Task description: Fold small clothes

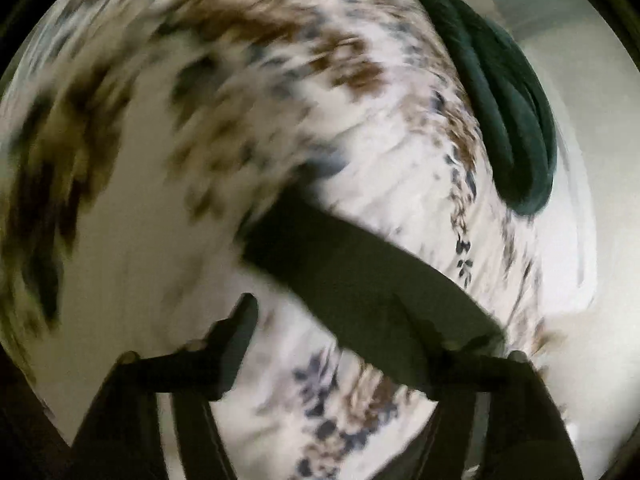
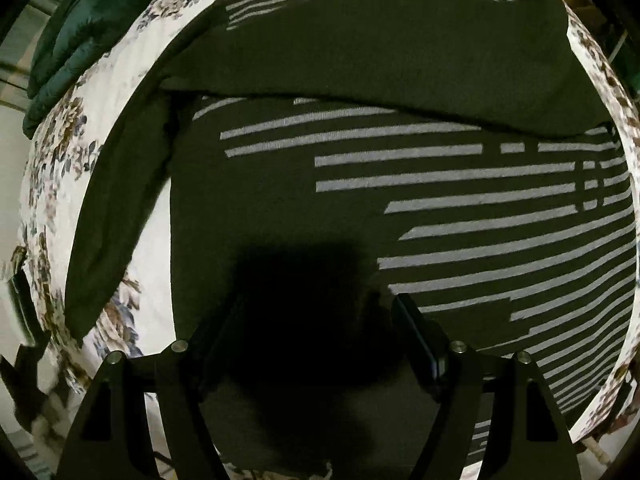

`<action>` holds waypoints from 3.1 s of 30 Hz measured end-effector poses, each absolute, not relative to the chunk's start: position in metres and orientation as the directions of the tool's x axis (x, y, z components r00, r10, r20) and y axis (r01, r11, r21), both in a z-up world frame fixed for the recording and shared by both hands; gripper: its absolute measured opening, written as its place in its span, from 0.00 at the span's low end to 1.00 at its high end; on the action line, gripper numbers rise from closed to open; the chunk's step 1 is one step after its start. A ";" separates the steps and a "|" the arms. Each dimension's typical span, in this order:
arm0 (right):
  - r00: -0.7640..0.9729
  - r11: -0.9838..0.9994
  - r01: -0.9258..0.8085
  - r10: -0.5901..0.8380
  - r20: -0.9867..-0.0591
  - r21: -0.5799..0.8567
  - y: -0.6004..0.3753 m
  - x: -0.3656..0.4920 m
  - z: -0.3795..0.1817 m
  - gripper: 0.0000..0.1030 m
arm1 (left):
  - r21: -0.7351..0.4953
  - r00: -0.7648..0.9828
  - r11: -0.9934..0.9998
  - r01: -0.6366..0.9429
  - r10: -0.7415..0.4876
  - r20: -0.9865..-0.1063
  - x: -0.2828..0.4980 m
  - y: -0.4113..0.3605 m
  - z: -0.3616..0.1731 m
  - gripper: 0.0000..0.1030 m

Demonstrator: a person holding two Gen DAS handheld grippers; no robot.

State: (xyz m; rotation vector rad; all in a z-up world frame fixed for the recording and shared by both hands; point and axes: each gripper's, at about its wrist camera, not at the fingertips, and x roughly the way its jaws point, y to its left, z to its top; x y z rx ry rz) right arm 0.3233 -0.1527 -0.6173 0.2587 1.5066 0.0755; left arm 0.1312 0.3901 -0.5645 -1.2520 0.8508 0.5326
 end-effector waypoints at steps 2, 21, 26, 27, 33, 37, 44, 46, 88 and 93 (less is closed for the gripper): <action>0.059 0.970 0.117 0.207 -0.976 0.213 -0.149 0.325 -0.623 0.75 | -0.637 0.622 0.149 -0.756 -0.139 -0.771 0.124 0.383 -0.584 0.64; 0.128 0.937 0.250 0.218 -0.968 0.244 -0.178 0.348 -0.640 0.75 | -0.339 0.555 0.620 -0.707 0.191 -0.809 0.286 0.326 -0.505 0.05; 0.190 0.907 0.317 0.225 -0.956 0.277 -0.231 0.361 -0.625 0.75 | -0.295 0.646 0.819 -0.492 0.117 -0.754 0.356 0.226 -0.447 0.05; 0.201 0.900 0.331 0.226 -0.953 0.283 -0.242 0.364 -0.622 0.75 | -0.297 0.660 0.852 -0.430 0.072 -0.747 0.372 0.195 -0.439 0.05; 0.257 0.854 0.426 0.201 -0.945 0.298 -0.337 0.380 -0.613 0.75 | -0.321 0.639 0.941 -0.110 -0.181 -0.747 0.430 0.004 -0.423 0.05; 0.256 0.829 0.480 0.181 -0.950 0.288 -0.397 0.385 -0.618 0.75 | -0.332 0.582 0.942 0.057 -0.301 -0.755 0.443 -0.107 -0.425 0.05; 0.210 0.819 0.501 0.199 -0.957 0.280 -0.464 0.375 -0.628 0.75 | -0.235 0.466 0.947 0.220 -0.314 -0.827 0.438 -0.216 -0.444 0.10; 0.206 0.818 0.495 0.216 -0.954 0.292 -0.477 0.371 -0.627 0.75 | -0.198 0.504 0.951 0.239 -0.295 -0.812 0.425 -0.217 -0.443 0.35; 0.199 0.984 0.160 0.039 -0.979 0.072 -0.394 0.483 -0.581 0.73 | 0.124 0.360 0.910 -0.395 0.278 -0.890 0.397 0.061 -0.531 0.84; 0.199 0.995 -0.045 0.091 -0.976 0.084 -0.338 0.557 -0.610 0.73 | 0.143 0.349 0.898 -0.417 0.303 -0.887 0.401 0.069 -0.531 0.84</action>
